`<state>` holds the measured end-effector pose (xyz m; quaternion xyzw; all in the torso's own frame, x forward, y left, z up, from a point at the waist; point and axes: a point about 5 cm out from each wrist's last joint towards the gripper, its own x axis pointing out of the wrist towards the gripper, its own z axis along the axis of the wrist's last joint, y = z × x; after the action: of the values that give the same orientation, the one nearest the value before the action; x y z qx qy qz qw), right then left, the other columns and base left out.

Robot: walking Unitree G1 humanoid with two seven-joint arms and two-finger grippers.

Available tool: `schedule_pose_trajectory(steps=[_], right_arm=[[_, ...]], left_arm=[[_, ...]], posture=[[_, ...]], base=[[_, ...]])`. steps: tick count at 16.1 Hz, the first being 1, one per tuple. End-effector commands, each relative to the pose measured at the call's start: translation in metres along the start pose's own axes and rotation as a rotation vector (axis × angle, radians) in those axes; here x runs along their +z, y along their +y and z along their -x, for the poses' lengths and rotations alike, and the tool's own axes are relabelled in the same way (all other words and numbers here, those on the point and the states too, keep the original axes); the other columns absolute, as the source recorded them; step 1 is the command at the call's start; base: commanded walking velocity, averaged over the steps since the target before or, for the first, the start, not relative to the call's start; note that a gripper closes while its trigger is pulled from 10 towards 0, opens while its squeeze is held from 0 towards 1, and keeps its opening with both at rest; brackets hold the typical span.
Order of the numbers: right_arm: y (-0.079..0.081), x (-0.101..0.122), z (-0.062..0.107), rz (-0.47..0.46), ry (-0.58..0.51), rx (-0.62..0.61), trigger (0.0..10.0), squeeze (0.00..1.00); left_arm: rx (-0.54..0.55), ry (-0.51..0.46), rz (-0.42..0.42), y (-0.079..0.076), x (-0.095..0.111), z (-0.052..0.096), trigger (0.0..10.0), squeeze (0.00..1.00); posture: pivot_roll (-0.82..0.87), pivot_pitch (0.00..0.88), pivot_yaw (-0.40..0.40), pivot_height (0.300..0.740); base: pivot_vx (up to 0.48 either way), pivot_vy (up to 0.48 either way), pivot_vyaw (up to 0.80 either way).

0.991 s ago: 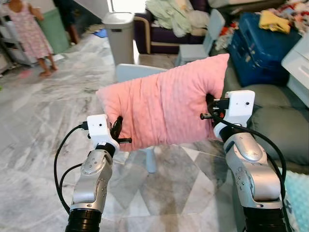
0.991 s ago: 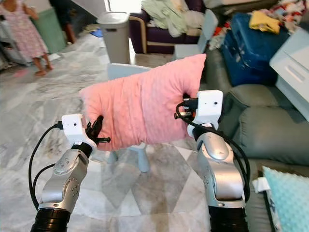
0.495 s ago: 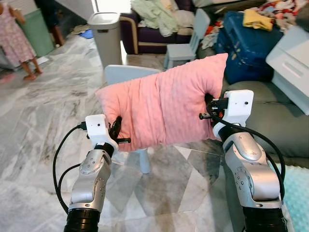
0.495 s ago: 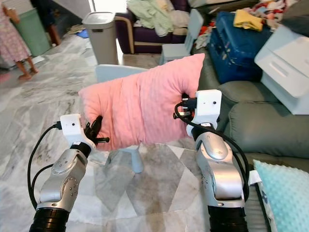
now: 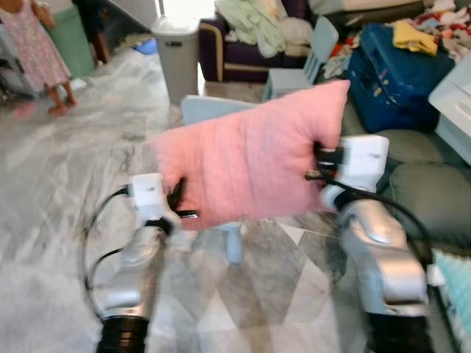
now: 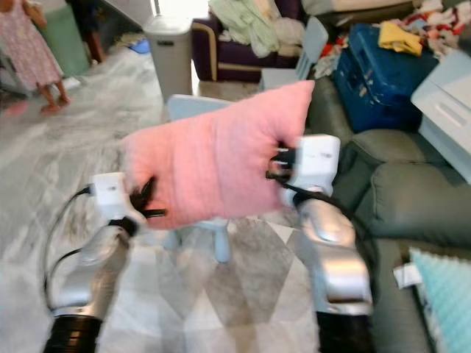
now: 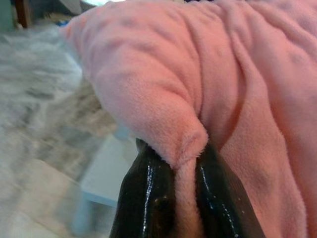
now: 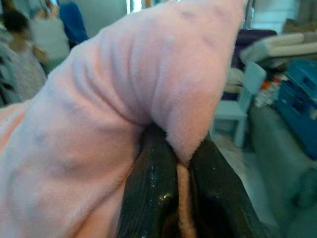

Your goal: Move the pillow to the sofa

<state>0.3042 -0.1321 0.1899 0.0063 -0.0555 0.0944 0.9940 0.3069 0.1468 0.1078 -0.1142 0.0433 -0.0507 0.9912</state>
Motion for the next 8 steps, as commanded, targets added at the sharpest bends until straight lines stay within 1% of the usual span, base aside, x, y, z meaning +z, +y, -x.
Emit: schedule_pose_trajectory(steps=[1, 8], right_arm=[[-0.0080, 0.0054, 0.0008, 0.015, -0.026, -0.029, 10.0, 0.00], [-0.0084, 0.0045, 0.0009, 0.016, -0.024, -0.035, 10.0, 0.00]], left_arm=[[-0.045, -0.018, 0.003, -0.0125, 0.0055, -0.0036, 10.0, 0.00], [-0.060, -0.006, 0.003, -0.0150, 0.0049, -0.0040, 10.0, 0.00]], posture=[[-0.06, 0.000, 0.022, 0.740], [-0.06, 0.000, 0.024, 0.740]], base=[[0.000, 0.480, 0.00], [0.000, 0.480, 0.00]])
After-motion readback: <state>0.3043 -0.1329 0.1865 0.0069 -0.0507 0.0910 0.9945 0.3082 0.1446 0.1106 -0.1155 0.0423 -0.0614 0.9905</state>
